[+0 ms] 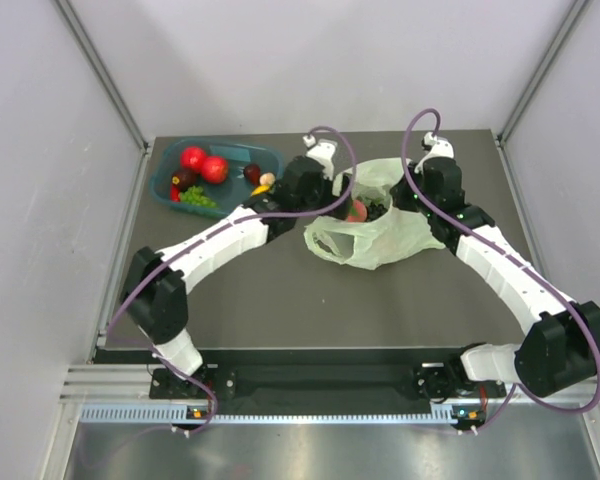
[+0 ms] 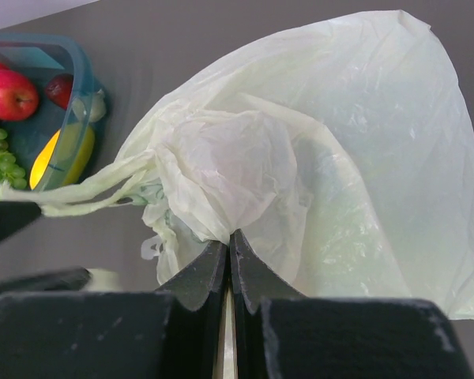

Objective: Place the fake fruits into the plastic bag and tie a complex knot

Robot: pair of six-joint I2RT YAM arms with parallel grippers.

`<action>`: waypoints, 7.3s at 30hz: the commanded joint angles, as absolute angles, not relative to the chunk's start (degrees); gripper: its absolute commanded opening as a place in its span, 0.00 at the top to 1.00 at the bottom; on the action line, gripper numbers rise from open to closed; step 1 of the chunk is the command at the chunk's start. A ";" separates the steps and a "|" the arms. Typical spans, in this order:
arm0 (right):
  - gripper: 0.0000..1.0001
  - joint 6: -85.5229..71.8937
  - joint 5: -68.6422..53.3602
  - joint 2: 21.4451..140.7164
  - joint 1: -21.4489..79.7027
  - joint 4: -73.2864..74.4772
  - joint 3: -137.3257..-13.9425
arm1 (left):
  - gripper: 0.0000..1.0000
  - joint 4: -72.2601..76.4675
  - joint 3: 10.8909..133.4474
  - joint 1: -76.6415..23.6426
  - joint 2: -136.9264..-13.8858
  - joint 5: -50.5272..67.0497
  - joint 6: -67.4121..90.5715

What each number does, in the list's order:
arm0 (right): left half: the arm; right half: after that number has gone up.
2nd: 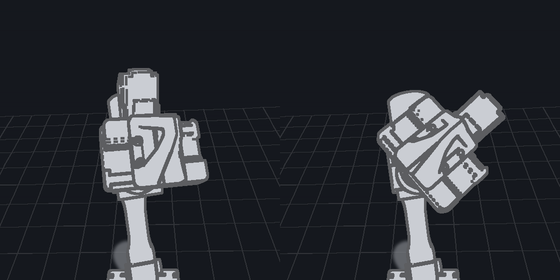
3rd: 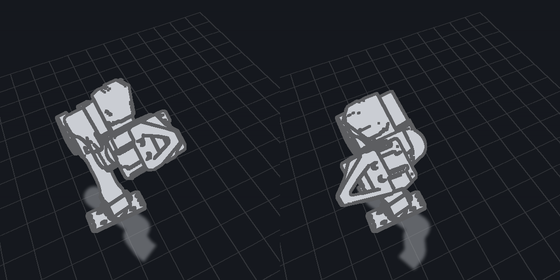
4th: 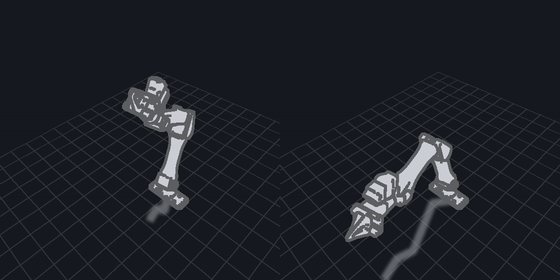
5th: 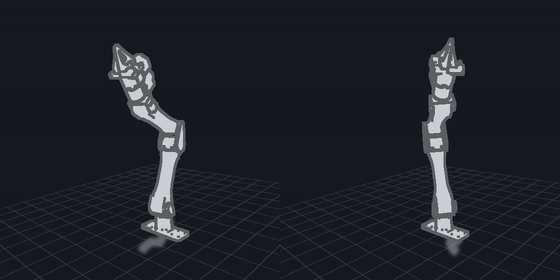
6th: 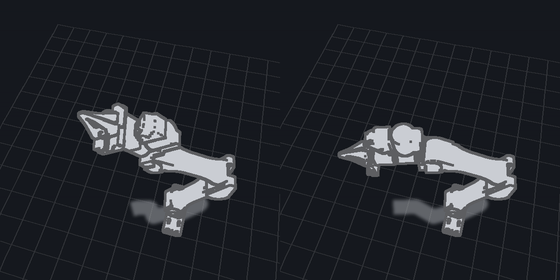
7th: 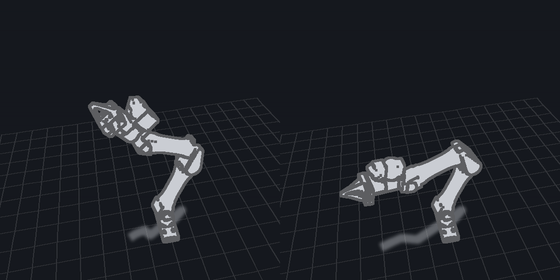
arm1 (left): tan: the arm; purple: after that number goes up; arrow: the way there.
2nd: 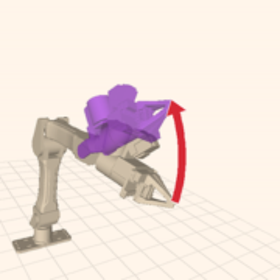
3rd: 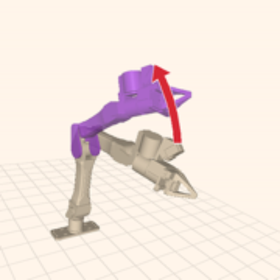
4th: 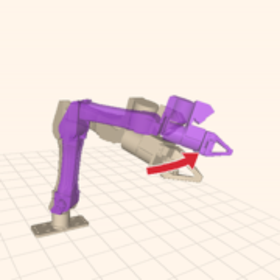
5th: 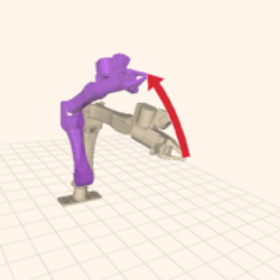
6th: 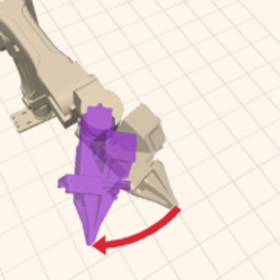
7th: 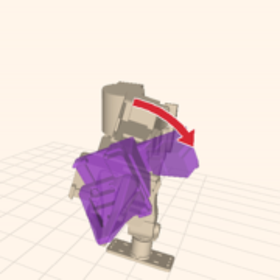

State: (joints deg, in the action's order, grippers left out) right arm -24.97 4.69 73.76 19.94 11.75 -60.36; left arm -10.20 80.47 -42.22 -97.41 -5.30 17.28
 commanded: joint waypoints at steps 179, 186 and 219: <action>1.00 -23.20 1.05 74.01 14.24 6.15 -59.33 | 0.32 -27.86 95.70 -12.83 -107.74 0.71 18.28; 1.00 -23.03 0.79 73.56 14.24 6.24 -59.76 | 0.33 -25.93 104.58 -10.46 -122.33 2.89 20.22; 1.00 -22.32 0.79 72.60 14.24 6.68 -60.03 | 0.64 -9.25 96.35 -9.23 -120.08 9.31 24.08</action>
